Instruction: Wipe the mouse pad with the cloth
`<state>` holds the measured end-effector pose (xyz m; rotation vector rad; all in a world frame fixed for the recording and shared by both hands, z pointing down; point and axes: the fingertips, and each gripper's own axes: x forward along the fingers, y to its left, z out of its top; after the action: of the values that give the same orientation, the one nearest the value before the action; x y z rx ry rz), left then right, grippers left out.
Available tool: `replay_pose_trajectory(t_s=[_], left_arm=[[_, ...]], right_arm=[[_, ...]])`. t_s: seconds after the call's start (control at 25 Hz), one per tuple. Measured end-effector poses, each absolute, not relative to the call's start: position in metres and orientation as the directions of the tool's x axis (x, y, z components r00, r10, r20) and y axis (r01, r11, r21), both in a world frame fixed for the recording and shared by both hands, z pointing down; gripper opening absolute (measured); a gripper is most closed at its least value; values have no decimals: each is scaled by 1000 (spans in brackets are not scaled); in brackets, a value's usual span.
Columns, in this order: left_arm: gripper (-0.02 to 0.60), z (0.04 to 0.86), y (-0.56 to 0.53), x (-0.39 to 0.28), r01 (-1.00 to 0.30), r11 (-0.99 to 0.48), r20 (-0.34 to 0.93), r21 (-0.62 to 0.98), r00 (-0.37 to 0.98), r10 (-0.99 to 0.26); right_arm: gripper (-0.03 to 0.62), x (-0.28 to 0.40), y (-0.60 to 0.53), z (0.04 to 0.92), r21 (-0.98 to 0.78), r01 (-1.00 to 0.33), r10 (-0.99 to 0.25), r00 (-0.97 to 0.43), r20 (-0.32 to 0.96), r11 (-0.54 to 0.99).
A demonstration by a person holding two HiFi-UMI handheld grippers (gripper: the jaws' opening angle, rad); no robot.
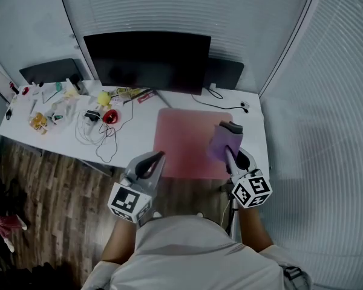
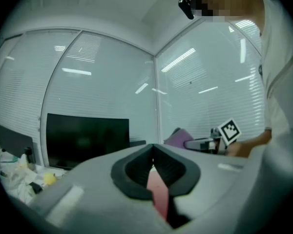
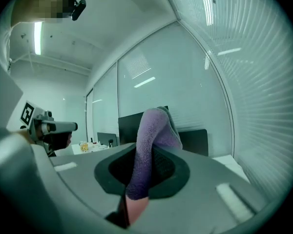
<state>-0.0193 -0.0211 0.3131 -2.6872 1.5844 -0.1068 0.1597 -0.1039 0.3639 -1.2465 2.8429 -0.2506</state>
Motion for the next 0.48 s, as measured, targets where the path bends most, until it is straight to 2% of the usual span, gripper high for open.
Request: replay_pose_trajectory(t_s=[0.16,0.48], left_arm=[[2,312,-17,-42,-886,-463,32,-27,462,-886],[2,318,-21,-54,-882,-472,17,20,472,-882]], right_arm=[[44,146,-102,338,-132,-743,-749,-663,11,656],[44,139,-103,346,-104,-760,-758,-649,61,642]])
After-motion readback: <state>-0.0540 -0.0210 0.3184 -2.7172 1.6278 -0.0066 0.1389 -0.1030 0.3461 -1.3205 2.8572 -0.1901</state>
